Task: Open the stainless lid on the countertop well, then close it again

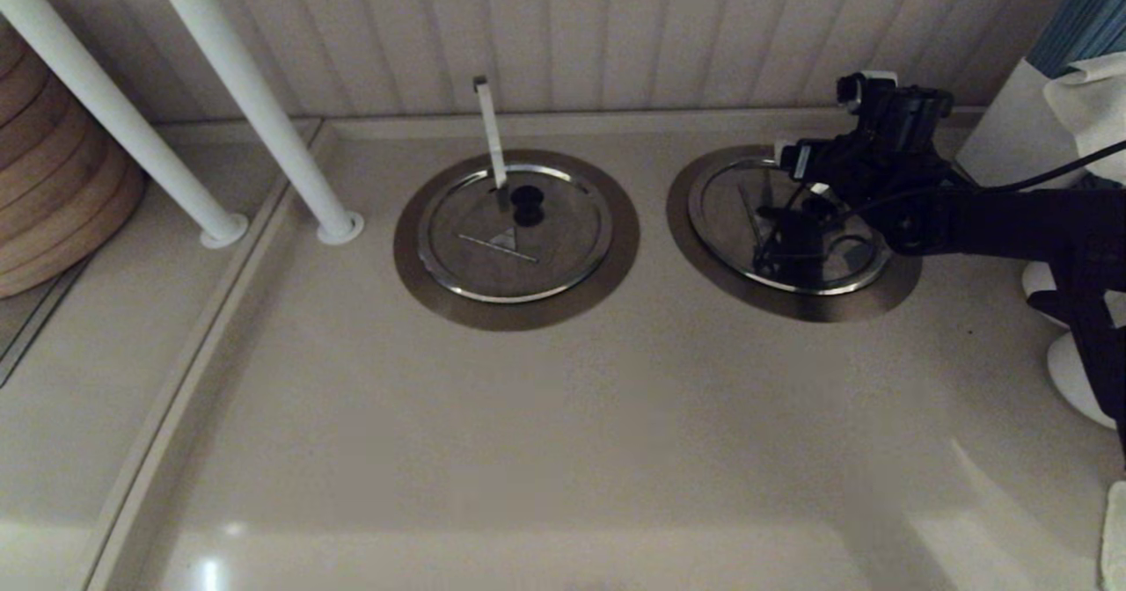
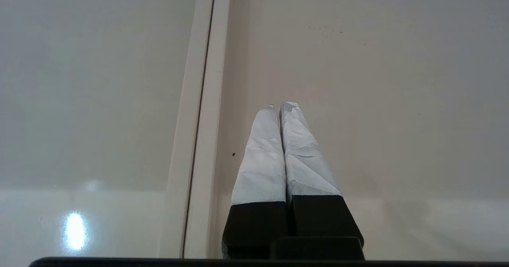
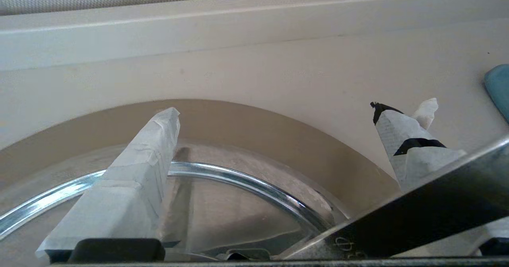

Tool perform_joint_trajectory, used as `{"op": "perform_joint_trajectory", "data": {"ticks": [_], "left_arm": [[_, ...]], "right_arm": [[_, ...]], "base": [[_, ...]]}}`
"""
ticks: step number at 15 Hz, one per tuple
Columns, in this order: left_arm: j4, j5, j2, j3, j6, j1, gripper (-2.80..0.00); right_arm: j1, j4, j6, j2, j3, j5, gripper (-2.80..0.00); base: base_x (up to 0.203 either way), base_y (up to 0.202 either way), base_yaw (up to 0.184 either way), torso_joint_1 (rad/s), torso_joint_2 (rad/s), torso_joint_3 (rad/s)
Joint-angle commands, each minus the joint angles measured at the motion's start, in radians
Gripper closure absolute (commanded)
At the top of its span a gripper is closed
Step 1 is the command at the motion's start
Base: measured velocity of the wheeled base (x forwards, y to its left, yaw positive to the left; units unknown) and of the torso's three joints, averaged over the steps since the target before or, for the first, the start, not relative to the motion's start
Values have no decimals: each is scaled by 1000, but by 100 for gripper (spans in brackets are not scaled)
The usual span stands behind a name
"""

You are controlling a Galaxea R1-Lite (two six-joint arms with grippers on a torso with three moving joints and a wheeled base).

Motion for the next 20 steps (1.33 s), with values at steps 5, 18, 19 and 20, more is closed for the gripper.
{"op": "perform_joint_trajectory", "data": {"ticks": [5,18,19,20], "left_arm": [[0,0,0,0,-1,0,0],[0,0,0,0,-1,0,0],[0,0,0,0,-1,0,0],[0,0,0,0,-1,0,0]], "right_arm": [[-15,73,-12,-41,19,-6,-280],[22,234,-15,-287,189,-11,-280],[28,251,-21,-322,211,-11,-280],[33,273,-29,-359,232,-12,-280]], "base": [[0,0,0,0,0,0],[0,0,0,0,0,0],[0,0,0,0,0,0],[0,0,0,0,0,0]]}}
